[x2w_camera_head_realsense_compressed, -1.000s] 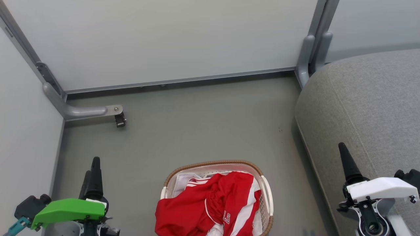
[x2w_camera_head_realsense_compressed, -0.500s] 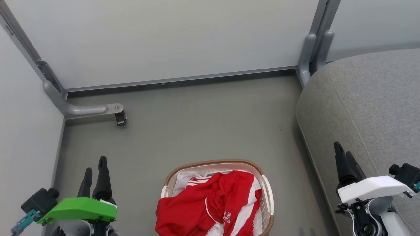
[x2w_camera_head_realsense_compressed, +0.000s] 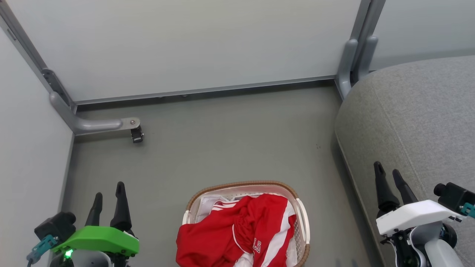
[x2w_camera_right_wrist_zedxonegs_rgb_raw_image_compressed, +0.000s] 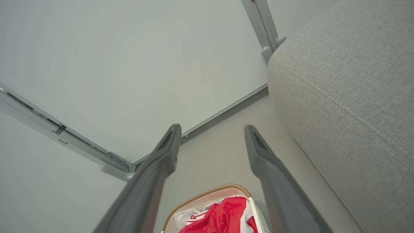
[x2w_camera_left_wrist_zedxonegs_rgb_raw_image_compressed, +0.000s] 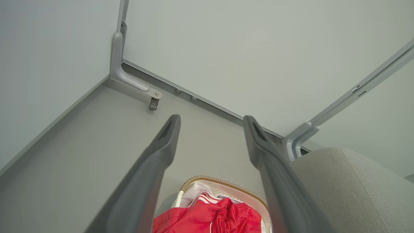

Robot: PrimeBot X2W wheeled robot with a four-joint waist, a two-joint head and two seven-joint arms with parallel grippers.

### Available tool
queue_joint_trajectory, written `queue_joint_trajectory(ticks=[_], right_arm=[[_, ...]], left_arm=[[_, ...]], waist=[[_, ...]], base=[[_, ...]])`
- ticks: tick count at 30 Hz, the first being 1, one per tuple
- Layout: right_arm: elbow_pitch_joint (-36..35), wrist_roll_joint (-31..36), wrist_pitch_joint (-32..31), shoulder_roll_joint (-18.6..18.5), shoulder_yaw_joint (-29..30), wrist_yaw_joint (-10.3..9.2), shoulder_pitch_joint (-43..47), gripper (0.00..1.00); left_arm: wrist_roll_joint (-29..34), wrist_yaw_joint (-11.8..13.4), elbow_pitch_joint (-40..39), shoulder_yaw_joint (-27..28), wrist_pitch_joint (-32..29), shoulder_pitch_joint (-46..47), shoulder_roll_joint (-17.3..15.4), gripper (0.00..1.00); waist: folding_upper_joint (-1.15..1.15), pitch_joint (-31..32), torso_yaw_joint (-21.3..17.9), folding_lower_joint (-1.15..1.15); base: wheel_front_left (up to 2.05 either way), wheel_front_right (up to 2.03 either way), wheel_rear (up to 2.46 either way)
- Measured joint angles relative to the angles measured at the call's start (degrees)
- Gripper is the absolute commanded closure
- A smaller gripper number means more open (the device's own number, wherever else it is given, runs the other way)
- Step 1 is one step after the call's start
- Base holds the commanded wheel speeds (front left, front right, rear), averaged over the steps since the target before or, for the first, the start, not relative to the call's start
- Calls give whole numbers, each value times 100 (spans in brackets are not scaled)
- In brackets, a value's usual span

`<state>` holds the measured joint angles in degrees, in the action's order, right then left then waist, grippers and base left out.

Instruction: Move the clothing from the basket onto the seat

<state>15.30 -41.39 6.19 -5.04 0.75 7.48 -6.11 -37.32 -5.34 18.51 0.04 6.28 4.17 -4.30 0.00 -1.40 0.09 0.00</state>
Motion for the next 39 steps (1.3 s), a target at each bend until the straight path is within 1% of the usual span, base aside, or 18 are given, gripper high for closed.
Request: queue_joint_trajectory(ticks=[7,15,24,39], right_arm=[[178,497,120,-3,-111,0,15,0],[187,1080,242,-29,-144,0,20,0],[234,1685,361,-78,-322,0,-19,0],[107,2443,547,-69,-305,1,-46,0]], left_arm=[[476,63,70,-58,101,-42,-15,0],[989,83,172,-188,237,-98,-48,0],[1492,125,231,-287,349,-91,-80,0],[2159,191,-100,-211,547,-93,-36,0]], waist=[[0,28,-2,0],[0,20,6,0],[0,-5,12,0],[0,-49,32,0]], base=[[0,0,0],[0,0,0],[0,0,0],[0,0,0]])
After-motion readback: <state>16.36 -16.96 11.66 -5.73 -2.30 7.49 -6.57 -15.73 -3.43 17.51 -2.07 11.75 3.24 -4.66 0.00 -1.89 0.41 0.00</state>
